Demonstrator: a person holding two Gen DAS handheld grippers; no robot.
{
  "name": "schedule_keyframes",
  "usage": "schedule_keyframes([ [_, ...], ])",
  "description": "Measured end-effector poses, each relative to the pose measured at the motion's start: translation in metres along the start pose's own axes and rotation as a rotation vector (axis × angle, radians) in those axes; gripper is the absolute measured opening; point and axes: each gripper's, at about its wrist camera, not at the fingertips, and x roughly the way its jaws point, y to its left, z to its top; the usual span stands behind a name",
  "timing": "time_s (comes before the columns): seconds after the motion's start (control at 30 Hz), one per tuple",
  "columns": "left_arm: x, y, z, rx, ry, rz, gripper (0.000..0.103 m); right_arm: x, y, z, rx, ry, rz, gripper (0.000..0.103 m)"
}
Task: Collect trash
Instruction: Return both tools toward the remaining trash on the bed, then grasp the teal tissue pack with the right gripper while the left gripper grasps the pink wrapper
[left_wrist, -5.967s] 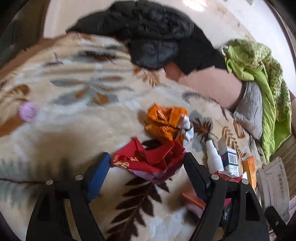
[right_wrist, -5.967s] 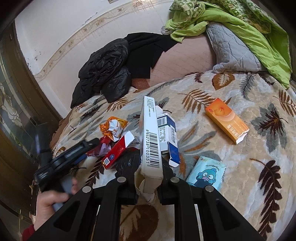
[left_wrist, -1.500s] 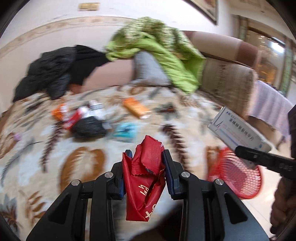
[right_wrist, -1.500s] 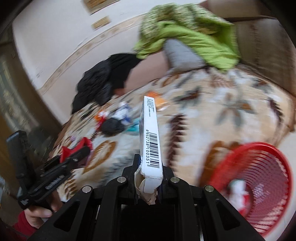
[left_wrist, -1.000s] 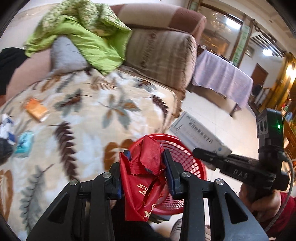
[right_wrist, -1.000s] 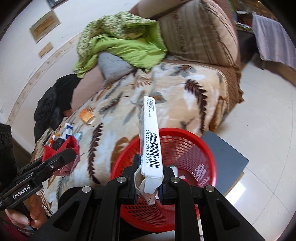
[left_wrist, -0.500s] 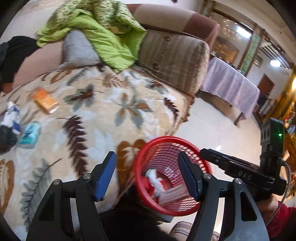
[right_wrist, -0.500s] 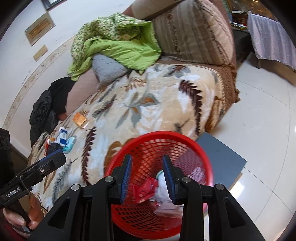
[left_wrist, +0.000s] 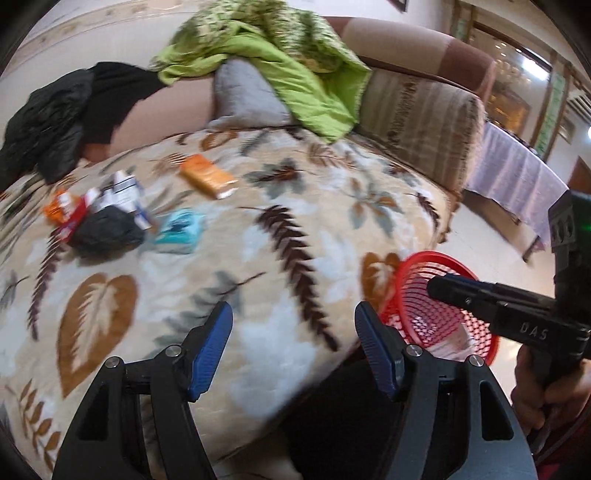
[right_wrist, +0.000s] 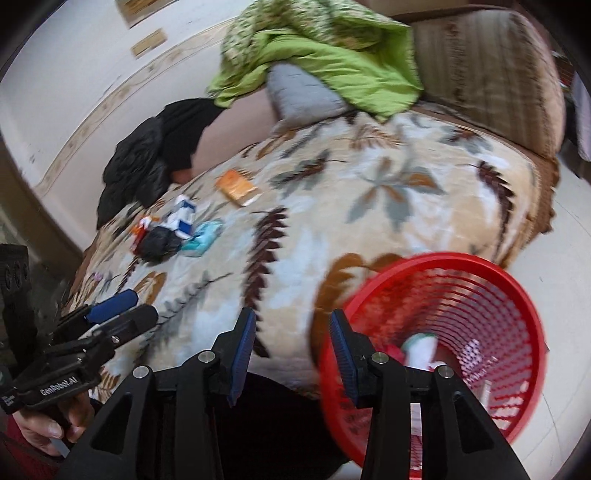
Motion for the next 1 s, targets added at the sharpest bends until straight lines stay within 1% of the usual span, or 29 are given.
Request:
schedule_keyframes([
  [0.1,-0.008,0.026,-0.003,-0.045,-0.017,0.042,0.068,0.014,0.024,0.010,-0.037,0.021,0.030,0.046],
  [0.17,-0.012,0.051,-0.002,-0.096,-0.032,0.072,0.068,0.026,0.045,0.016,-0.075,0.035,0.057,0.048],
  [0.2,-0.013,0.058,-0.002,-0.115,-0.036,0.083,0.068,0.031,0.054,0.018,-0.092,0.040,0.062,0.048],
  [0.3,-0.020,0.096,-0.003,-0.199,-0.058,0.126,0.068,0.048,0.085,0.023,-0.149,0.046,0.081,0.050],
  [0.37,-0.023,0.115,-0.004,-0.228,-0.072,0.167,0.068,0.063,0.105,0.028,-0.185,0.051,0.092,0.050],
  [0.47,-0.030,0.145,-0.008,-0.268,-0.099,0.239,0.068,0.087,0.126,0.039,-0.203,0.064,0.101,0.050],
  [0.57,-0.033,0.177,-0.014,-0.322,-0.124,0.312,0.068,0.114,0.135,0.050,-0.169,0.086,0.106,0.050],
  [0.6,-0.033,0.186,-0.017,-0.338,-0.130,0.333,0.068,0.126,0.138,0.054,-0.157,0.099,0.100,0.051],
  [0.63,-0.032,0.199,-0.023,-0.359,-0.132,0.362,0.068,0.138,0.140,0.057,-0.147,0.113,0.086,0.053],
  [0.7,-0.029,0.216,-0.029,-0.387,-0.124,0.388,0.068,0.163,0.142,0.065,-0.105,0.132,0.048,0.056],
  [0.73,-0.027,0.227,-0.031,-0.409,-0.107,0.397,0.068,0.174,0.142,0.069,-0.085,0.144,0.026,0.057],
  [0.8,-0.028,0.244,-0.032,-0.466,-0.106,0.375,0.068,0.198,0.141,0.080,-0.034,0.161,-0.028,0.057],
  [0.83,-0.029,0.249,-0.031,-0.480,-0.111,0.372,0.068,0.210,0.141,0.086,0.003,0.167,-0.044,0.058],
  [0.9,-0.032,0.259,-0.031,-0.501,-0.117,0.381,0.068,0.230,0.143,0.094,0.036,0.187,-0.070,0.058],
  [0.97,-0.033,0.264,-0.032,-0.514,-0.115,0.397,0.068,0.247,0.146,0.097,0.046,0.186,-0.096,0.058],
  [1.0,-0.034,0.268,-0.032,-0.520,-0.116,0.400,0.068,0.255,0.148,0.097,0.031,0.188,-0.115,0.058],
])
